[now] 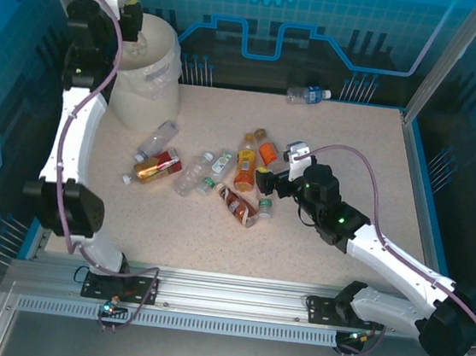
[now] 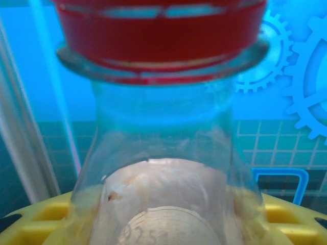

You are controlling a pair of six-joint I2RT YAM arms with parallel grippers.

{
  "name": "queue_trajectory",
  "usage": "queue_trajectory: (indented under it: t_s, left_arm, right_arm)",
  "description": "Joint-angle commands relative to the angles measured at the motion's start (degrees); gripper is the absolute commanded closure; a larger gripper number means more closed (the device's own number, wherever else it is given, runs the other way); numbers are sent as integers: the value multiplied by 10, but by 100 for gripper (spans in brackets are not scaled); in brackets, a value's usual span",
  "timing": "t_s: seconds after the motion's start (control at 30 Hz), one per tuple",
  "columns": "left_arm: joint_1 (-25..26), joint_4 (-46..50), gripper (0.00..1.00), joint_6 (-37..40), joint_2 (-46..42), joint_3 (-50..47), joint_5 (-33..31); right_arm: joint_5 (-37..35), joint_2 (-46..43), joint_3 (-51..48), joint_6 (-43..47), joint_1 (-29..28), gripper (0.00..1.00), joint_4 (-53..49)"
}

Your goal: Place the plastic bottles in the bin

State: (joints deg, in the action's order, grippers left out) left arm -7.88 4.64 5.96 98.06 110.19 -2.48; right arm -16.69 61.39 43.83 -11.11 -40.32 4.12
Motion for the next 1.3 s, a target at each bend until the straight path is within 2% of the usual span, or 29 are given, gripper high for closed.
queue_trajectory:
  t_s: [0.0, 0.13, 0.23, 0.3, 0.6, 1.0, 1.13, 1.27]
  left_arm:
    - [-19, 36, 41, 1, 44, 70, 128]
    - [-24, 121, 39, 21, 128, 184, 151]
    - [-41, 156, 39, 15, 181, 246, 216]
    - [-52, 156, 40, 11, 200, 256, 264]
    - [-76, 156, 40, -5, 246, 240, 373]
    - [-72, 193, 33, 20, 278, 242, 400]
    - [-65, 222, 31, 48, 290, 250, 387]
    - [-64, 233, 24, 35, 303, 270, 388]
  right_arm:
    - [-2, -9, 11, -11, 9, 0, -11]
    - [2, -9, 15, -15, 10, 0, -24]
    - [3, -10, 18, -17, 10, 0, -35]
    - [2, -11, 20, -16, 11, 0, -44]
    - [2, -17, 27, -14, 17, 0, -72]
    - [11, -9, 30, -29, 19, 0, -84]
    - [16, -7, 33, -29, 19, 0, -91]
    - [16, -5, 35, -29, 19, 0, -97]
